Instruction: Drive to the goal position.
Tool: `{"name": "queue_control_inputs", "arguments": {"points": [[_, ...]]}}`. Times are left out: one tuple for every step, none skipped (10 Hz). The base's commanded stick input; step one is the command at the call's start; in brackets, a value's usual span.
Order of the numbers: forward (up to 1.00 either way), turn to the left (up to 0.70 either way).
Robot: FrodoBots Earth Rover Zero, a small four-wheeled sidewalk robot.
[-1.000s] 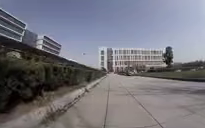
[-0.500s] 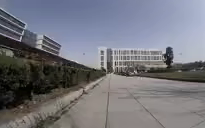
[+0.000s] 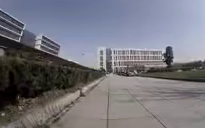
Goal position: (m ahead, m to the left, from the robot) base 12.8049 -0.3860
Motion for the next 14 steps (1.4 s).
{"name": "queue_control_inputs", "arguments": {"points": [[0.50, 0.00], [0.50, 0.00], [0.50, 0.00], [0.50, 0.00], [0.50, 0.00], [0.50, 0.00], [0.50, 0.00], [0.50, 0.00], [0.50, 0.00], [0.50, 0.00], [0.50, 0.00], [0.50, 0.00], [0.50, 0.00], [0.50, 0.00]]}}
